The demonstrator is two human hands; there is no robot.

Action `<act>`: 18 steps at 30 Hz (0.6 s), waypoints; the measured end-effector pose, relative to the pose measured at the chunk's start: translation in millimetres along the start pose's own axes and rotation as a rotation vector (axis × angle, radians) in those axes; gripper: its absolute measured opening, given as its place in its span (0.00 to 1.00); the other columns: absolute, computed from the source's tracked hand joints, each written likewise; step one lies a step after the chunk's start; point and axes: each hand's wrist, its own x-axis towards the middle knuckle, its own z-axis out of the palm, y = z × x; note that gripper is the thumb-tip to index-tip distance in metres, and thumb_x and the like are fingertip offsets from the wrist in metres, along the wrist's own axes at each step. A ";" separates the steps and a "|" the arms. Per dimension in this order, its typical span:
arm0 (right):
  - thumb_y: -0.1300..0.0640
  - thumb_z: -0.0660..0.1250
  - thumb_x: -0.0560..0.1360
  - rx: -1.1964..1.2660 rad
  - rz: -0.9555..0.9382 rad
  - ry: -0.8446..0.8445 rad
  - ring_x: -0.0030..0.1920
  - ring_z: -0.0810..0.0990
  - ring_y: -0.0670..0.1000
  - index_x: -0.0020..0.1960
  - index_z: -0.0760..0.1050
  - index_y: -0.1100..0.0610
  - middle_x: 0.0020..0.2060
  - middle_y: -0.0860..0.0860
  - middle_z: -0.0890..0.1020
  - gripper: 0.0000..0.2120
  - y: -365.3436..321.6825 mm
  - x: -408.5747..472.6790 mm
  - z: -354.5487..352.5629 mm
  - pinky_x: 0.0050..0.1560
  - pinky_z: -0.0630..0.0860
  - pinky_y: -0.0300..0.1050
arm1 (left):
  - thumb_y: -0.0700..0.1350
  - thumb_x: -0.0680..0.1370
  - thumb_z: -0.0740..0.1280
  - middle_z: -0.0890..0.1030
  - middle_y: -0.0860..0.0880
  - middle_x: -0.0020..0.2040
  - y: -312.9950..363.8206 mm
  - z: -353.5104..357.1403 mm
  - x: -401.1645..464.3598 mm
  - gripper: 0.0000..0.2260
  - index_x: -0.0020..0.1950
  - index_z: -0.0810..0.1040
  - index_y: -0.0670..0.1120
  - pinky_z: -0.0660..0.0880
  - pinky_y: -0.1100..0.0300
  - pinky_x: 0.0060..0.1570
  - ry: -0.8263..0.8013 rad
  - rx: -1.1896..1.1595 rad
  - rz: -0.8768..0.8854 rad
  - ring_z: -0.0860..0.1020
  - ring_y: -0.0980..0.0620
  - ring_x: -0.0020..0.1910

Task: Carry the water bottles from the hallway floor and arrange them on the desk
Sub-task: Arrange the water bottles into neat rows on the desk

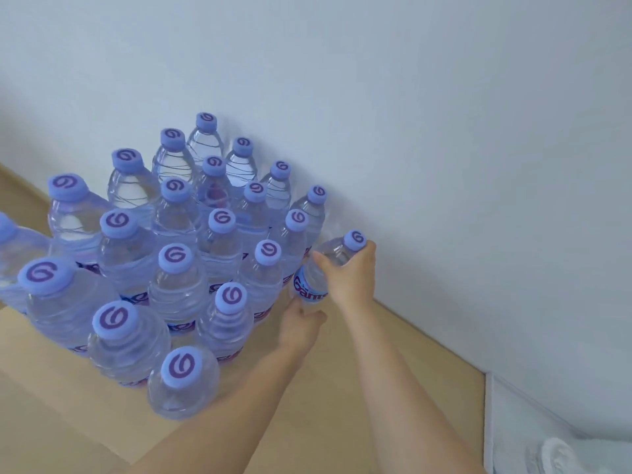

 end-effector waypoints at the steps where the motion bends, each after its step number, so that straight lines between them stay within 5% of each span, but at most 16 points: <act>1: 0.48 0.77 0.64 -0.004 -0.010 0.006 0.52 0.76 0.55 0.52 0.64 0.55 0.53 0.53 0.75 0.27 1.3 5.2 3.5 0.48 0.74 0.48 | 0.34 0.74 0.63 0.78 0.47 0.55 2.4 2.0 5.3 0.19 0.64 0.71 0.41 0.70 0.69 0.39 -0.010 -0.020 0.007 0.75 0.52 0.48; 6: 0.47 0.76 0.64 -0.052 -0.064 0.029 0.55 0.75 0.55 0.57 0.65 0.56 0.55 0.52 0.74 0.30 3.4 25.6 15.4 0.48 0.73 0.47 | 0.34 0.75 0.62 0.79 0.43 0.59 10.4 14.0 28.2 0.19 0.65 0.72 0.43 0.71 0.58 0.53 0.005 -0.112 -0.007 0.76 0.46 0.59; 12: 0.48 0.75 0.66 -0.048 -0.098 0.060 0.58 0.72 0.57 0.61 0.65 0.61 0.58 0.55 0.72 0.32 9.6 37.3 17.5 0.51 0.71 0.48 | 0.35 0.76 0.60 0.74 0.42 0.64 7.8 23.9 42.4 0.23 0.72 0.65 0.44 0.67 0.61 0.53 0.005 -0.065 -0.036 0.71 0.44 0.65; 15: 0.48 0.75 0.67 -0.051 -0.099 0.070 0.59 0.71 0.57 0.63 0.65 0.62 0.59 0.56 0.72 0.33 9.8 42.0 18.8 0.50 0.69 0.47 | 0.34 0.76 0.60 0.75 0.38 0.63 6.6 25.0 50.5 0.20 0.68 0.68 0.40 0.68 0.61 0.50 0.001 -0.031 -0.027 0.74 0.44 0.60; 18: 0.49 0.76 0.66 -0.041 -0.114 0.063 0.59 0.71 0.58 0.64 0.65 0.62 0.59 0.57 0.71 0.34 10.4 41.7 18.7 0.50 0.67 0.44 | 0.35 0.79 0.59 0.72 0.37 0.67 3.3 25.9 50.6 0.21 0.72 0.65 0.39 0.68 0.52 0.65 0.000 -0.042 -0.053 0.70 0.41 0.67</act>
